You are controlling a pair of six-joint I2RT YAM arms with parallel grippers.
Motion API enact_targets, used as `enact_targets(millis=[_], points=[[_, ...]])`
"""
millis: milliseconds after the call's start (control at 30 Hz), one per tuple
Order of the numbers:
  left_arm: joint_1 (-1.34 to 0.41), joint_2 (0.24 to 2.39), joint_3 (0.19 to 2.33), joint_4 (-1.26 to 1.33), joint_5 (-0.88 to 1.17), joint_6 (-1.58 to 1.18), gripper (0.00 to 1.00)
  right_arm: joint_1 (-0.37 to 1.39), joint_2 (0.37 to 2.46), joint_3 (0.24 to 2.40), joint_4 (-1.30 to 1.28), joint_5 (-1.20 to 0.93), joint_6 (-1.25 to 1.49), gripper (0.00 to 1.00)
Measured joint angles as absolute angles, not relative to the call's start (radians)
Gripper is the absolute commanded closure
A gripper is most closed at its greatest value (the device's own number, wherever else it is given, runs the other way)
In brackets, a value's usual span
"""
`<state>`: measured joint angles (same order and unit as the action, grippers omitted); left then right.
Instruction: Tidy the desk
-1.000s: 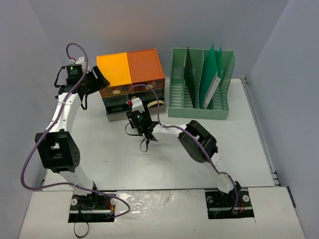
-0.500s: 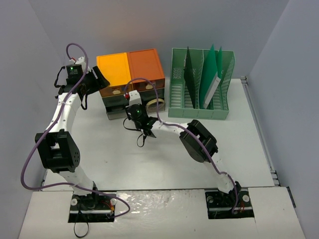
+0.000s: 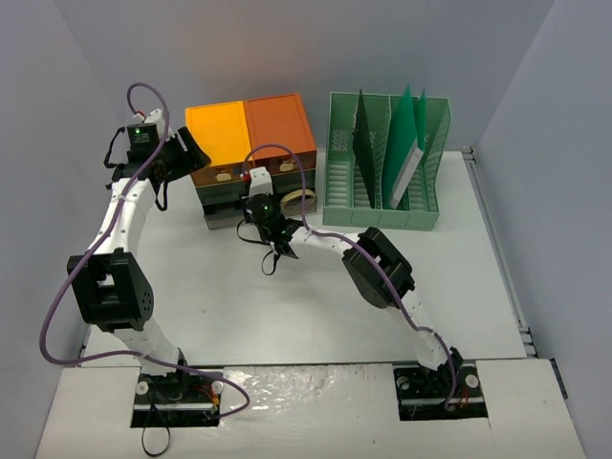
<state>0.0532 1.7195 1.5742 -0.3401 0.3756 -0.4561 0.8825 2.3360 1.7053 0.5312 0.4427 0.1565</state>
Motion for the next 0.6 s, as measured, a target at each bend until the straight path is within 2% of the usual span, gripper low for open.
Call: enact_targets(millis=[600], points=[[0.052, 1.72, 1.574, -0.34, 0.374, -0.456, 0.4, 0.885, 2.326, 1.667, 0.572, 0.431, 0.185, 0.57]])
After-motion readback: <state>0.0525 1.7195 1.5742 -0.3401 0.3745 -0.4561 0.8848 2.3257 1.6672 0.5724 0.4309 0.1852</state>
